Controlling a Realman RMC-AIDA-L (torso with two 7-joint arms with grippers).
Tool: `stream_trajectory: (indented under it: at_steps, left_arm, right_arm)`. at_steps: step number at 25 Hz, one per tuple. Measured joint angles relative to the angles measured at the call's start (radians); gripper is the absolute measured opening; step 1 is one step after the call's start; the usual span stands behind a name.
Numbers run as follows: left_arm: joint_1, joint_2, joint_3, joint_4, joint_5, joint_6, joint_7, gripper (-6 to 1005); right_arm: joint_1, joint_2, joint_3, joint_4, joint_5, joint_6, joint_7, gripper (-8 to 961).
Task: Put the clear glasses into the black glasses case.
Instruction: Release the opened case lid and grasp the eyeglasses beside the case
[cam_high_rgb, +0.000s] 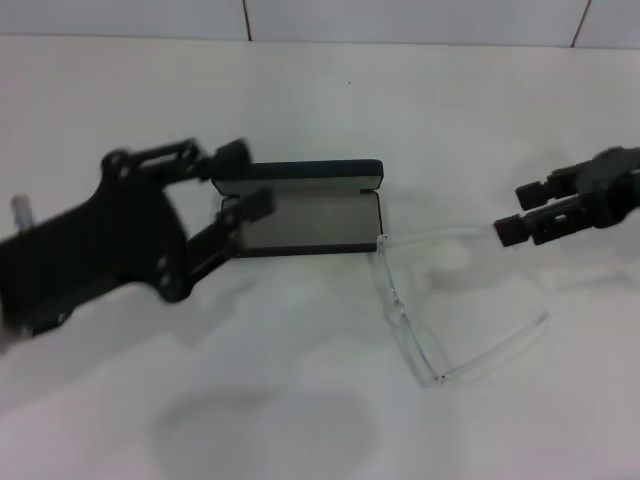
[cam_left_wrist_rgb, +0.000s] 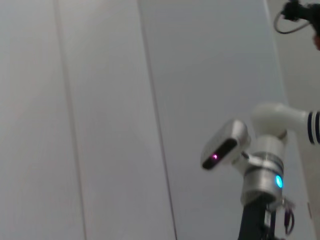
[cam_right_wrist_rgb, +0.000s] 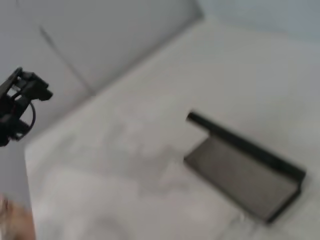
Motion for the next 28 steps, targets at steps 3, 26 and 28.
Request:
stream_trajectory:
  at_steps: [3, 26, 28]
  left_arm:
    - [-0.005, 0.005, -0.043, -0.105, 0.008, 0.042, 0.035, 376]
    - [0.016, 0.004, -0.280, -0.209, 0.212, 0.069, 0.049, 374]
    - [0.012, 0.005, -0.281, -0.209, 0.212, 0.068, 0.052, 374]
  right_arm:
    - [0.131, 0.023, -0.005, -0.065, -0.167, -0.118, 0.158, 833]
    - [0.467, 0.084, -0.116, 0.326, -0.380, 0.045, 0.502, 758]
    - [0.464, 0.083, -0.124, 0.351, -0.368, 0.067, 0.516, 754]
